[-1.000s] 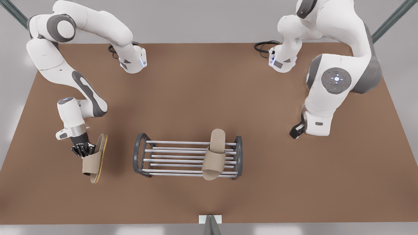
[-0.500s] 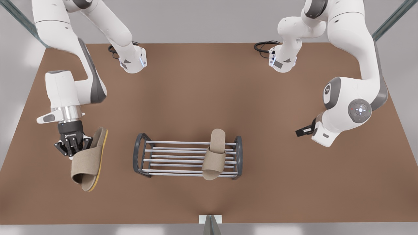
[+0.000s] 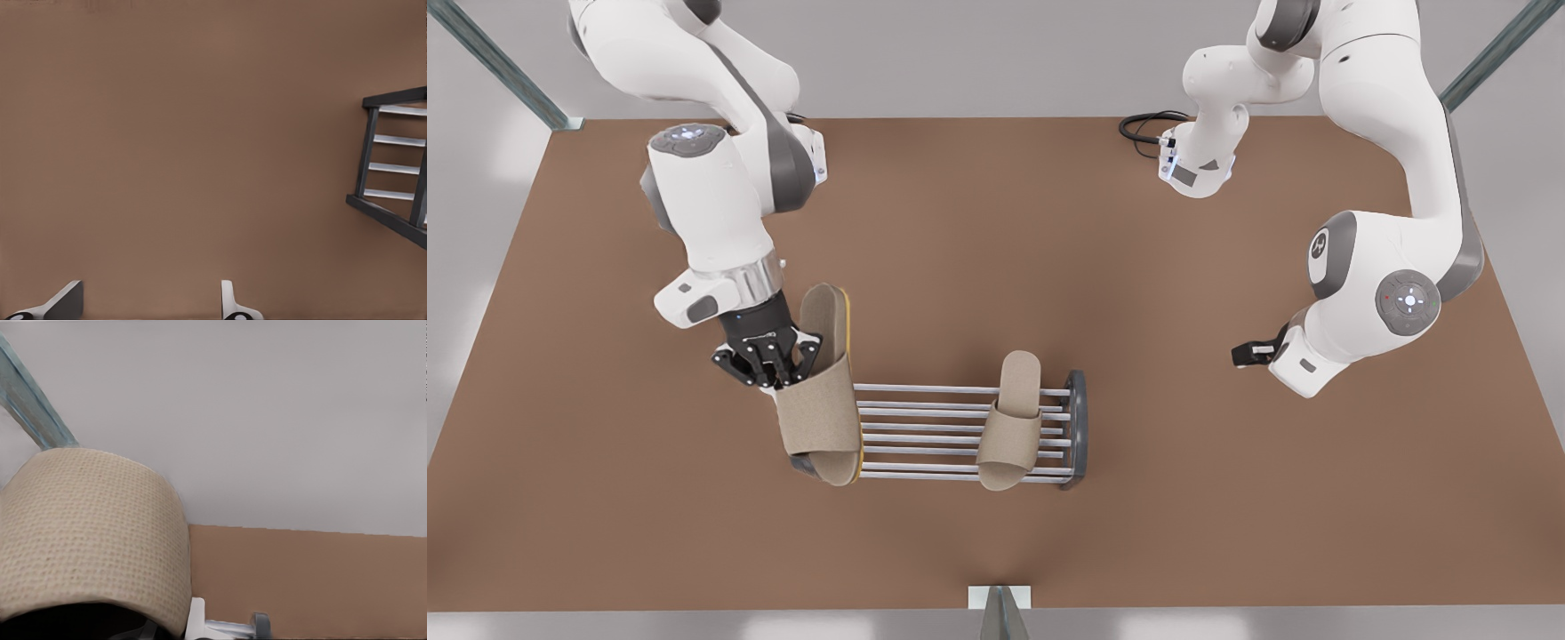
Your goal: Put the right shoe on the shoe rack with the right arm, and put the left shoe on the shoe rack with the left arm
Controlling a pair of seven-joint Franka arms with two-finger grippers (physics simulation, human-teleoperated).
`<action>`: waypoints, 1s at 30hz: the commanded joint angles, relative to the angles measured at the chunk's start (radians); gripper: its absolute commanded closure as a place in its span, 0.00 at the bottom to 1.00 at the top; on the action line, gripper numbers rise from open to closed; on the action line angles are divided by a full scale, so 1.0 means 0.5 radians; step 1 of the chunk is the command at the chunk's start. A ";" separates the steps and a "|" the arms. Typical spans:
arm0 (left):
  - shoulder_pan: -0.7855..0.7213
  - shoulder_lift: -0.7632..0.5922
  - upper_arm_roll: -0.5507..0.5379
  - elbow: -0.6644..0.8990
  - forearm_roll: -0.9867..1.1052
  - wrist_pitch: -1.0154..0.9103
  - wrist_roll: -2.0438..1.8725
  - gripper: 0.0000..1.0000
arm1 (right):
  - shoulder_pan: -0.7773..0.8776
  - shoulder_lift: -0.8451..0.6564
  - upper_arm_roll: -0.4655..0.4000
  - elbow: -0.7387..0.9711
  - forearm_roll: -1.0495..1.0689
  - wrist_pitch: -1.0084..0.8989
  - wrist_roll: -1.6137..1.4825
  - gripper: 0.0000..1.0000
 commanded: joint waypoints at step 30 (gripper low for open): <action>-0.029 0.013 -0.016 0.016 -0.002 -0.104 0.282 0.00 | 1.061 0.278 -0.941 -0.063 -0.338 -0.200 1.141 0.79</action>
